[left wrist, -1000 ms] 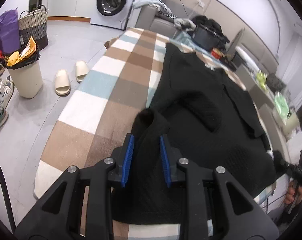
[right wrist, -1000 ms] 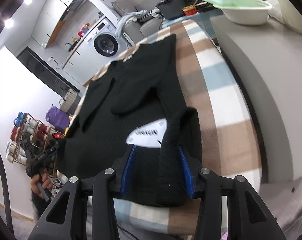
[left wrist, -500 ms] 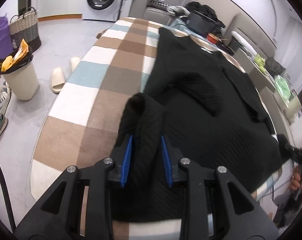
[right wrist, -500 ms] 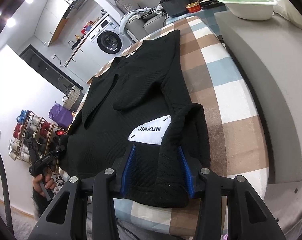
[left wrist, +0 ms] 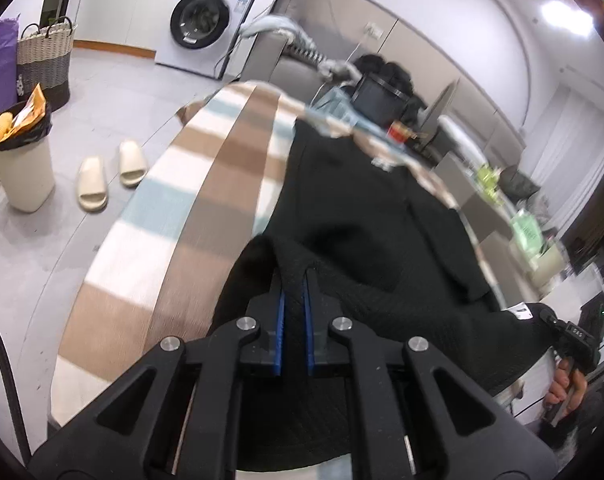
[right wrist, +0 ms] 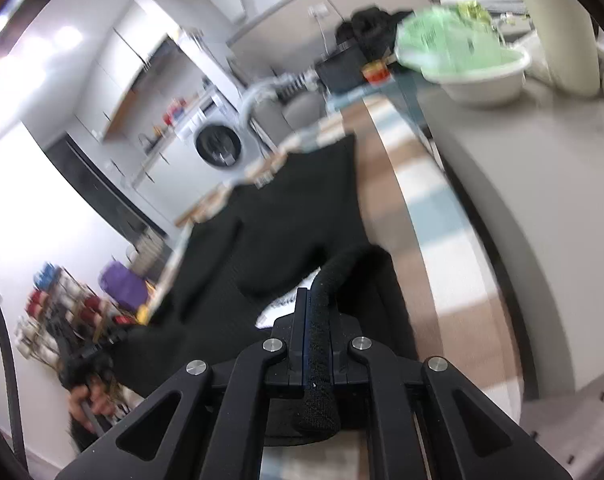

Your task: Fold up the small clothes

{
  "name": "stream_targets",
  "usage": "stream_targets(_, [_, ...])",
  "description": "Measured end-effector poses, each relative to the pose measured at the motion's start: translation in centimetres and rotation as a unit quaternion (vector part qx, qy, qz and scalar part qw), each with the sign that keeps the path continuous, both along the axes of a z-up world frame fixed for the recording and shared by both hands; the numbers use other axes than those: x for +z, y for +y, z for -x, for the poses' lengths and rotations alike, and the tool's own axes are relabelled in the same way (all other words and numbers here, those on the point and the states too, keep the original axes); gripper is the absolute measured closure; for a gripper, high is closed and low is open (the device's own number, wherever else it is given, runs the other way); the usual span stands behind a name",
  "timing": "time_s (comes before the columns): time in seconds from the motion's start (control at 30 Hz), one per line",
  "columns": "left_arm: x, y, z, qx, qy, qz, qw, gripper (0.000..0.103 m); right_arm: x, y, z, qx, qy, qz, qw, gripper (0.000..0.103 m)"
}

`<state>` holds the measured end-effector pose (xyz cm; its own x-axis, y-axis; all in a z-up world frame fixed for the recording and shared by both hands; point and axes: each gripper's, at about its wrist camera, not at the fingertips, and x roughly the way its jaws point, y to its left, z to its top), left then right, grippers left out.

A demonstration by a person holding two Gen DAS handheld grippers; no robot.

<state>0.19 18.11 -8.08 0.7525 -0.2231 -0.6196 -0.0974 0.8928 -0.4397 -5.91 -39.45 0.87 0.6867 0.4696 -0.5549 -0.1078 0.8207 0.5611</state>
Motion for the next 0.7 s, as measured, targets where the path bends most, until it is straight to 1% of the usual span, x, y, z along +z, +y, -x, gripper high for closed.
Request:
stream_targets(0.17, [2.8, 0.3, -2.1, -0.003, -0.036, 0.022, 0.9991, 0.098, 3.3, 0.0, -2.0, -0.027, -0.058, -0.026, 0.998, 0.097])
stream_targets(0.3, [4.6, 0.7, -5.1, -0.002, -0.052, 0.035, 0.9980, 0.098, 4.7, 0.0, -4.4, -0.042, -0.075, -0.040, 0.995, 0.097])
stream_targets(0.4, [5.1, 1.5, -7.9, 0.003, -0.051, 0.047, 0.9976, 0.098, 5.0, 0.3, -7.2, -0.050, -0.074, -0.051, 0.995, 0.097])
stream_targets(0.47, [4.6, 2.1, -9.8, 0.014, -0.040, 0.057, 0.9975, 0.098, 5.0, 0.7, -8.6, -0.050, -0.070, -0.047, 0.995, 0.097])
stream_targets(0.53, [3.5, 2.5, -11.7, 0.018, -0.023, 0.062, 0.9976, 0.098, 4.2, 1.1, -9.8, -0.053, -0.059, -0.036, 0.996, 0.097])
stream_targets(0.6, [1.6, 2.9, -13.7, 0.027, 0.010, 0.064, 0.9975, 0.098, 2.5, 1.4, -10.9, -0.057, -0.031, -0.024, 0.998, 0.097])
stream_targets(0.67, [-0.8, 3.1, -15.3, 0.037, 0.047, 0.061, 0.9964, 0.098, 0.0, 1.8, -11.8, -0.052, 0.019, -0.001, 0.998, 0.097])
stream_targets(0.7, [-2.0, 3.1, -15.8, 0.043, 0.064, 0.058, 0.9954, 0.098, -0.8, 1.8, -11.8, -0.051, 0.033, 0.007, 0.998, 0.097])
